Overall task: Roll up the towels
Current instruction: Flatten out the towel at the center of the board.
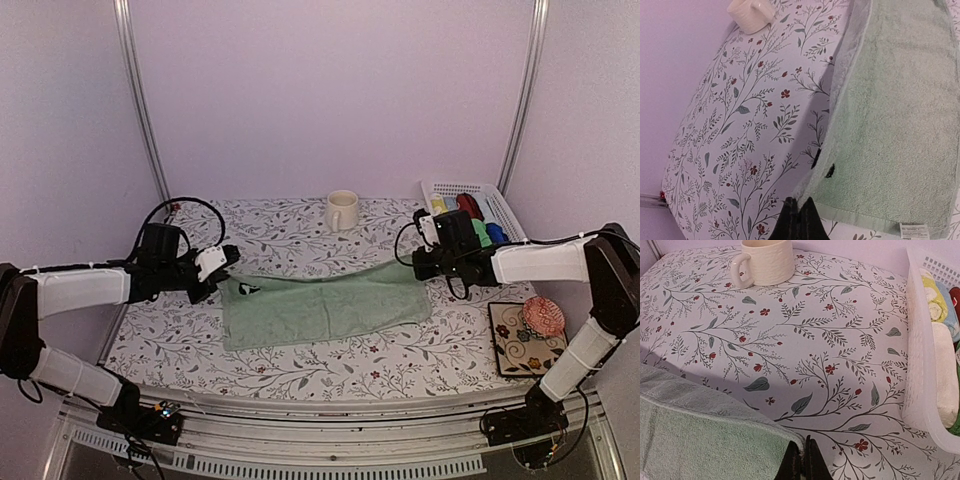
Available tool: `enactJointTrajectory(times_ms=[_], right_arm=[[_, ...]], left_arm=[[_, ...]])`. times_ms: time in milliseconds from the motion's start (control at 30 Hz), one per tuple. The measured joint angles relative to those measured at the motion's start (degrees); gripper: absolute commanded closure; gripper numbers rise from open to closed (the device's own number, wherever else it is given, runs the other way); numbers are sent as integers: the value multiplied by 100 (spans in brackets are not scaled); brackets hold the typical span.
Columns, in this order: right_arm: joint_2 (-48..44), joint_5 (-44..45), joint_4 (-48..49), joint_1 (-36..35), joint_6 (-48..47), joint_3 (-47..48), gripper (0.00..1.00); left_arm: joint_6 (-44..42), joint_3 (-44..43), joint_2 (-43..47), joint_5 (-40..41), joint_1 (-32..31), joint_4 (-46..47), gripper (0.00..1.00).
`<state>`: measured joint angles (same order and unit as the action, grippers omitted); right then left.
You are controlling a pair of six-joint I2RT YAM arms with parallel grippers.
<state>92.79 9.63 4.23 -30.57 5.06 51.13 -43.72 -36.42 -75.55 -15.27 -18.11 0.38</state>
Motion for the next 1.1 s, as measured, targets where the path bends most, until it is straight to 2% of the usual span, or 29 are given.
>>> enactJointTrajectory(times_ms=[867, 1100], right_arm=[[-254, -337, -389, 0, 629, -625, 98], [-632, -533, -398, 0, 654, -697, 98]], left_arm=[[-1067, 555, 326, -817, 0, -1069, 100], [-811, 562, 389, -684, -24, -1143, 100]])
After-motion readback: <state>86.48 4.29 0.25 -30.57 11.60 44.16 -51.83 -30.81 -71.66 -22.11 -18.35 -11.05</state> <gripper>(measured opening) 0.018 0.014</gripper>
